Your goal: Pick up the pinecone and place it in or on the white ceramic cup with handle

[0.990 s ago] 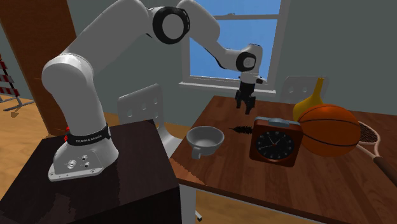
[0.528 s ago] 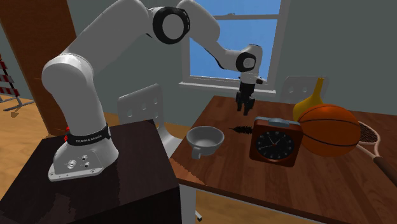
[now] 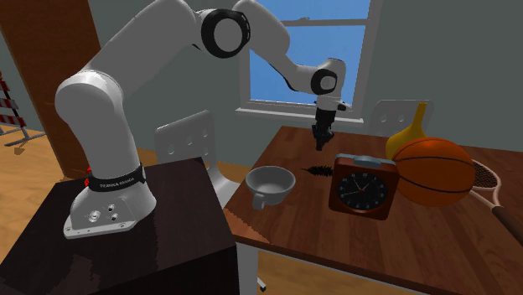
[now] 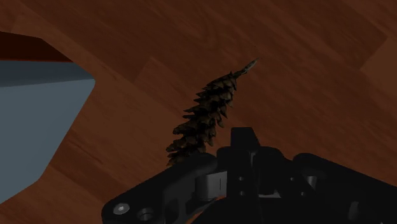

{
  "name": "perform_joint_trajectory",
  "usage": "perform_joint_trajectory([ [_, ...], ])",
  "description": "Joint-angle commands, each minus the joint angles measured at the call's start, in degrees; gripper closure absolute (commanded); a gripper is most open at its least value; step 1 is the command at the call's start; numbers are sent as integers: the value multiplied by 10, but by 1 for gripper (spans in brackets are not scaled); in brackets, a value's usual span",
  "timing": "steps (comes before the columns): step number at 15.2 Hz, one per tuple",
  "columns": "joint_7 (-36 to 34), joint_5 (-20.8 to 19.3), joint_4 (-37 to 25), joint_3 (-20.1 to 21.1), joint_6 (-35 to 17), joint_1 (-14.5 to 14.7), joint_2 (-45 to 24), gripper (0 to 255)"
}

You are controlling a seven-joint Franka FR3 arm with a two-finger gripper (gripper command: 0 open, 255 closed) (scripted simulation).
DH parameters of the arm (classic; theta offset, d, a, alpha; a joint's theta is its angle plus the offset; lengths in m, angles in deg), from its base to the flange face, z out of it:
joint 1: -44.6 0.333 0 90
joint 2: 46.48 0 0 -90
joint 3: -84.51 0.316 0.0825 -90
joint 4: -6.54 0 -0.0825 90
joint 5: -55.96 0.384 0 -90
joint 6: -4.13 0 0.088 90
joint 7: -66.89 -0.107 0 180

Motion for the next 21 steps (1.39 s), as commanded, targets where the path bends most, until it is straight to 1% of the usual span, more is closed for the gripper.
perform_joint_trajectory([
  [1,0,0,0,0,0,0,0,255],
  [2,0,0,0,0,0,0,0,0],
  [5,-13,11,73,-5,-116,-22,8,0],
  [7,-20,19,107,-8,-187,-36,4,0],
  [15,-20,17,82,-10,-212,-34,-45,0],
  [21,-20,17,82,-10,-211,-34,-46,0],
])
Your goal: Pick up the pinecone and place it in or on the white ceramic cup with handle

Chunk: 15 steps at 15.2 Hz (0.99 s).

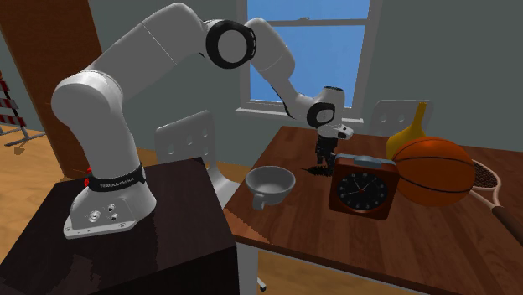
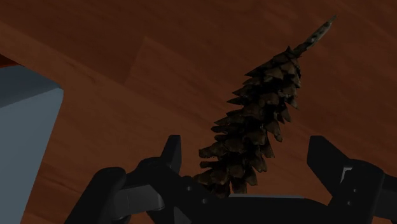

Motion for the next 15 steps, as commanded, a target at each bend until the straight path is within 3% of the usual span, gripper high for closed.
perform_joint_trajectory([
  [1,0,0,0,0,0,0,0,0],
  [2,0,0,0,0,0,0,0,0],
  [3,0,0,0,0,0,0,0,255],
  [15,0,1,10,1,10,-1,19,255],
])
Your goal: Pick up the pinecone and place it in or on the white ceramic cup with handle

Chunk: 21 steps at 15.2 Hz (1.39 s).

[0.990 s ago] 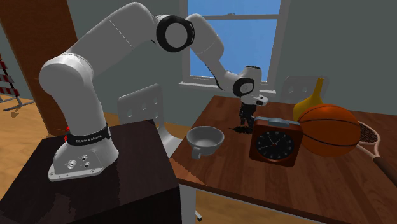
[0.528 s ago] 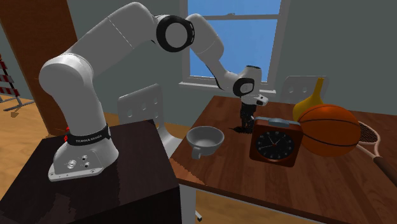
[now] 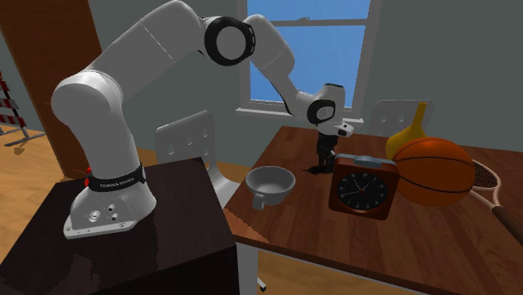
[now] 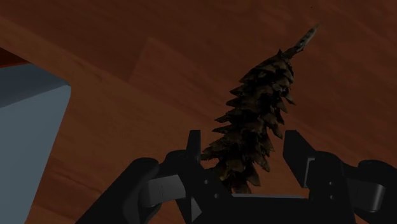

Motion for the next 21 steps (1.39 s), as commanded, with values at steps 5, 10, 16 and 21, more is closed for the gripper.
perform_joint_trajectory([
  [5,1,1,16,2,21,-1,37,255],
  [10,1,2,24,3,41,-2,65,255],
  [16,2,4,30,4,67,-3,97,255],
  [21,3,5,31,6,91,-4,122,255],
])
